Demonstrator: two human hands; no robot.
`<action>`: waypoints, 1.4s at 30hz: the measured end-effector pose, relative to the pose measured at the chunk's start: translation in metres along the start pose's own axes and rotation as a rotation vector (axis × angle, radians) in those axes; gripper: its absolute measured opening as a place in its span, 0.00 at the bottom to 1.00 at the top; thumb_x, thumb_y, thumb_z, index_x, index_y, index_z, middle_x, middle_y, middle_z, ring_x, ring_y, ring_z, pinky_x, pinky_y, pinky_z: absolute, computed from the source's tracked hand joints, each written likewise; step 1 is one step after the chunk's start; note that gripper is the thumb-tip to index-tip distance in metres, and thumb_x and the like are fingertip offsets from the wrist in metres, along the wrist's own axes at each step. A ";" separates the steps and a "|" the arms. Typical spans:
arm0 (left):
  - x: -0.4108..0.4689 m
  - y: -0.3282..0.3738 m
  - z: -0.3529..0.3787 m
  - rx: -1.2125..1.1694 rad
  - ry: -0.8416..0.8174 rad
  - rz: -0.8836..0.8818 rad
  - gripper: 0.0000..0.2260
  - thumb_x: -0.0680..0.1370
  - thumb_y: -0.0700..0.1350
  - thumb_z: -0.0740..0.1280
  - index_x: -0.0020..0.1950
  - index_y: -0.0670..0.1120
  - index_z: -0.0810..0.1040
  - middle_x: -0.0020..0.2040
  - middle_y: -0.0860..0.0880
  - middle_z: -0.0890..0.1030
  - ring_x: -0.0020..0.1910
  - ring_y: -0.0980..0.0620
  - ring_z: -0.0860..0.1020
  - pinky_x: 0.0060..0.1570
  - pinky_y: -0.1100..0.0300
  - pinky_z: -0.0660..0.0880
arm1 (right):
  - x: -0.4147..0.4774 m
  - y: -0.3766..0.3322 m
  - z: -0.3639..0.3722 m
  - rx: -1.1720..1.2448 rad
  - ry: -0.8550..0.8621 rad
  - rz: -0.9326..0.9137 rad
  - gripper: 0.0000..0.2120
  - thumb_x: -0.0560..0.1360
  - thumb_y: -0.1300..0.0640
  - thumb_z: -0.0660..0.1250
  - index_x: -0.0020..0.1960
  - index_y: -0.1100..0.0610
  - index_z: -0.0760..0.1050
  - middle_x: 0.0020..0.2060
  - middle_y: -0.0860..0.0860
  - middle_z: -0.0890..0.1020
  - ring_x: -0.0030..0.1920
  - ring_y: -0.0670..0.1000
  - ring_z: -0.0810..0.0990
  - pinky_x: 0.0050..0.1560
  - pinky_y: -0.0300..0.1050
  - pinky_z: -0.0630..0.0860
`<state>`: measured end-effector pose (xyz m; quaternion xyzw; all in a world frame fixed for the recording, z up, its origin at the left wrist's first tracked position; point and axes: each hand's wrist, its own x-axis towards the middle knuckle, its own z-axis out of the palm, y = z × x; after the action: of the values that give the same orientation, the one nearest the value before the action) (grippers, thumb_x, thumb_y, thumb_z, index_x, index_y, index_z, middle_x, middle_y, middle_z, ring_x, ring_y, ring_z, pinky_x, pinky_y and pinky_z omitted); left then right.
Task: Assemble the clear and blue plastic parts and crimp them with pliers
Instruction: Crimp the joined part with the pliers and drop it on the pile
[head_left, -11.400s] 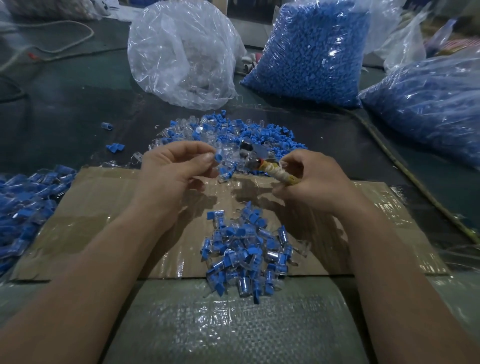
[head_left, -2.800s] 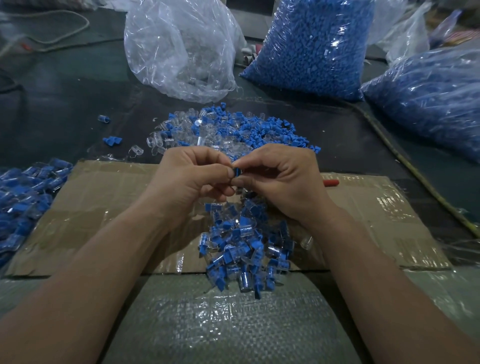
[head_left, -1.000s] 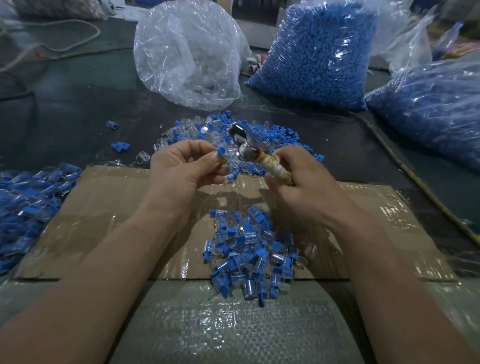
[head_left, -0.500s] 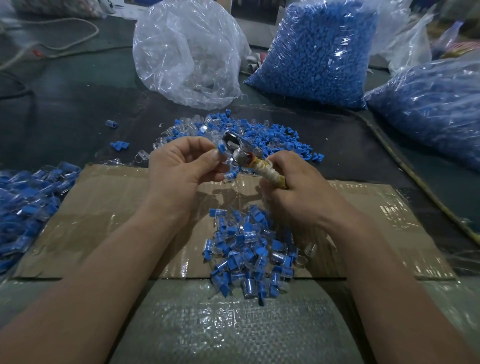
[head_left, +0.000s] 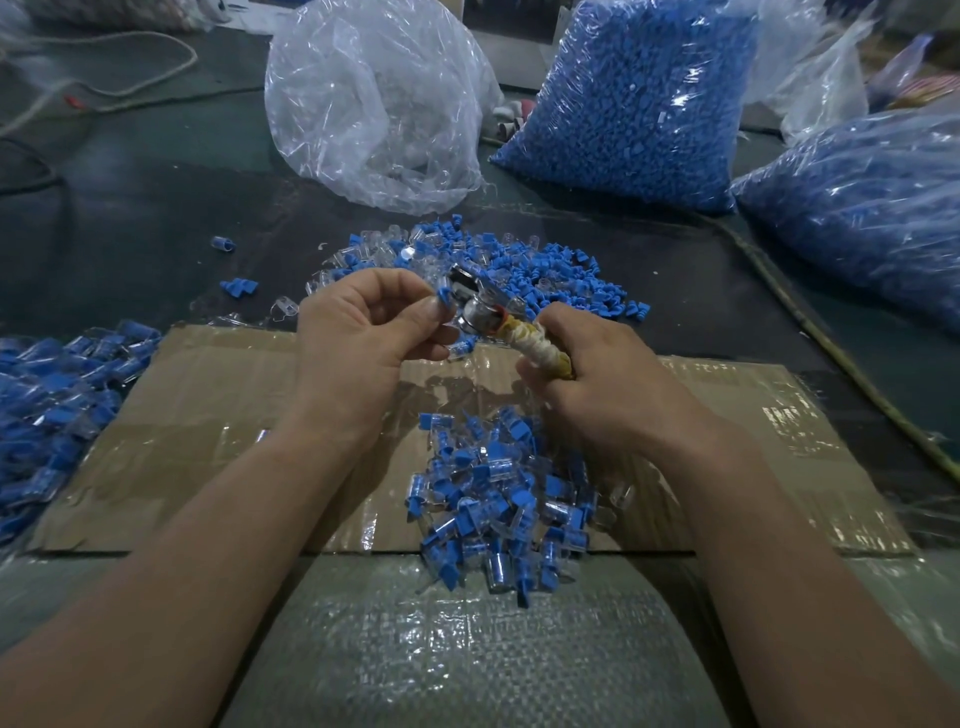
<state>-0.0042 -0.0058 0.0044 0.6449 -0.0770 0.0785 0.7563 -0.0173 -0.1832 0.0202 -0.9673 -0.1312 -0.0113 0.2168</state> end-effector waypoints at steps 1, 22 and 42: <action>0.000 -0.001 0.000 0.009 0.002 0.007 0.06 0.72 0.33 0.67 0.40 0.43 0.76 0.30 0.51 0.81 0.30 0.57 0.80 0.31 0.68 0.75 | 0.000 -0.001 0.000 0.003 0.005 0.002 0.13 0.76 0.50 0.62 0.37 0.46 0.59 0.36 0.44 0.69 0.35 0.42 0.66 0.33 0.40 0.61; 0.000 -0.003 -0.003 0.044 0.054 0.032 0.08 0.73 0.32 0.67 0.37 0.44 0.76 0.29 0.52 0.81 0.29 0.56 0.80 0.30 0.68 0.75 | 0.002 -0.005 0.007 -0.036 0.080 0.001 0.09 0.75 0.52 0.64 0.41 0.49 0.64 0.34 0.43 0.69 0.35 0.42 0.68 0.32 0.39 0.65; -0.005 0.009 -0.009 0.045 -0.409 -0.241 0.07 0.60 0.44 0.73 0.37 0.47 0.83 0.32 0.48 0.82 0.28 0.54 0.75 0.25 0.68 0.70 | 0.000 0.026 -0.019 -0.028 -0.077 0.191 0.21 0.63 0.42 0.74 0.49 0.50 0.72 0.42 0.46 0.75 0.42 0.47 0.73 0.43 0.45 0.71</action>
<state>-0.0112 0.0048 0.0106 0.6687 -0.1493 -0.1431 0.7142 -0.0103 -0.2141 0.0268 -0.9781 -0.0464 0.0448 0.1979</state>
